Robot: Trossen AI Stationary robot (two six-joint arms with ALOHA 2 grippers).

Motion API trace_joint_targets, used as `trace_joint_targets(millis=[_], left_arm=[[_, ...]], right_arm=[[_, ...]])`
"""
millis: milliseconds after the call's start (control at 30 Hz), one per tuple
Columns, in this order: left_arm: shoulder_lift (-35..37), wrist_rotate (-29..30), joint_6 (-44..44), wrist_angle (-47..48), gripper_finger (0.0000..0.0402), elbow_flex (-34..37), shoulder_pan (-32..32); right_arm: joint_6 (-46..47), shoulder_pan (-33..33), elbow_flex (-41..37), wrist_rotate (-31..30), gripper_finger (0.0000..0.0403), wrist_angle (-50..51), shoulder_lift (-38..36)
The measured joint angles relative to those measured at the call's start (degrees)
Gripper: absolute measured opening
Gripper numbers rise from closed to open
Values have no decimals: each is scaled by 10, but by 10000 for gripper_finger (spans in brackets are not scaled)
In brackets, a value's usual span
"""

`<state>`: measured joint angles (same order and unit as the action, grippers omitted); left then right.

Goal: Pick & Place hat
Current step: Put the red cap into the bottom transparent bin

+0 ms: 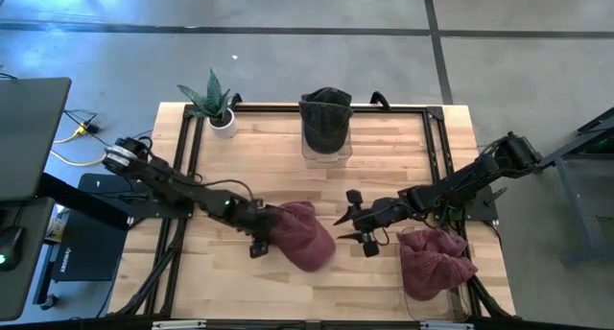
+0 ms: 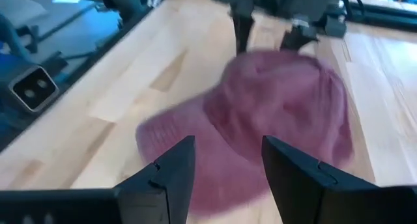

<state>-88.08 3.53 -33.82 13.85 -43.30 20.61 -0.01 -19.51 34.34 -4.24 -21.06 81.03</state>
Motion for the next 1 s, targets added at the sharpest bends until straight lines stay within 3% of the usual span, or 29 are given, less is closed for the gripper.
trace_joint_targets(millis=[133,300,400,467,633,800,1000], left_arm=[[-1,40,13,-141,255,51,9],[-1,31,200,-276,255,65,-34],[3,-16,310,-286,255,56,-84],[33,-28,335,-228,255,45,-115],[95,-30,307,-68,255,8,-160],[108,-68,180,-77,255,5,-137],[48,25,106,-127,255,6,-84]], right_arm=[[-1,0,0,16,171,-17,0],[0,0,0,38,171,-39,0],[0,0,0,34,172,-45,0],[0,1,0,32,172,-46,0],[20,10,0,18,172,-40,0],[112,36,0,-86,179,9,0],[149,127,0,22,235,8,9]])
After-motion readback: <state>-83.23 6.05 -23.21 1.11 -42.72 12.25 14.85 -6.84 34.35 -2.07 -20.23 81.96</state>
